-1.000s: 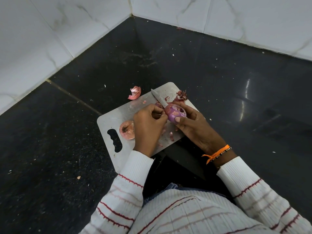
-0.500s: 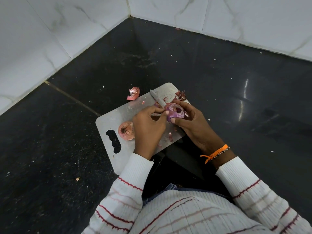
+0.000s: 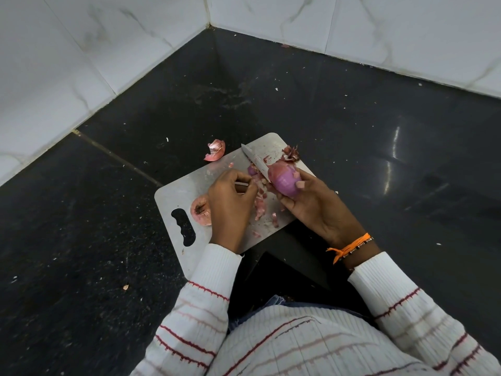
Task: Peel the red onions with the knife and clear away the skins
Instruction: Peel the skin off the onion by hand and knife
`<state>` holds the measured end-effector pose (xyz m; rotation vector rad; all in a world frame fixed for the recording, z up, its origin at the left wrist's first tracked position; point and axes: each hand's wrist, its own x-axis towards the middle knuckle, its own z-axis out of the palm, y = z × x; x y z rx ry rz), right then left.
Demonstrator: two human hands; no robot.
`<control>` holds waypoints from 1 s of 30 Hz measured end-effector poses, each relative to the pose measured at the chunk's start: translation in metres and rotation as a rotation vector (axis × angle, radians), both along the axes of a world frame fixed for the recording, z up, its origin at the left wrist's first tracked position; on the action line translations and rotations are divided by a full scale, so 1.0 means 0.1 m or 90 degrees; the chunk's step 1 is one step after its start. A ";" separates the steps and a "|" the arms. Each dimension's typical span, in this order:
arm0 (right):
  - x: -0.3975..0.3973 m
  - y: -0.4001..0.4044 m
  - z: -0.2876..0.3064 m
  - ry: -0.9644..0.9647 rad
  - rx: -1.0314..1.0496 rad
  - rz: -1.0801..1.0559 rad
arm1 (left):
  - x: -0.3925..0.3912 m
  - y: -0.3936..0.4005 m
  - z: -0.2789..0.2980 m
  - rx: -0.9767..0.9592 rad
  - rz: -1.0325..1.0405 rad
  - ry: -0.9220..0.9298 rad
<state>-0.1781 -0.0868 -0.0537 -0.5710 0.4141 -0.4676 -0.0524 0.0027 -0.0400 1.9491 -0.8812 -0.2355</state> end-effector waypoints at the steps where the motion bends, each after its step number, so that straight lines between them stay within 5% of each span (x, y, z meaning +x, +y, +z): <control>1: -0.01 0.00 -0.01 -0.022 0.021 0.009 | 0.01 0.00 -0.01 0.003 -0.001 -0.007; 14: 0.03 0.00 -0.05 0.016 0.071 0.067 | -0.11 -0.01 0.15 -0.129 -0.091 -0.014; 30: 0.03 0.01 -0.05 0.065 0.033 0.089 | -0.04 0.02 0.14 -0.114 -0.149 -0.050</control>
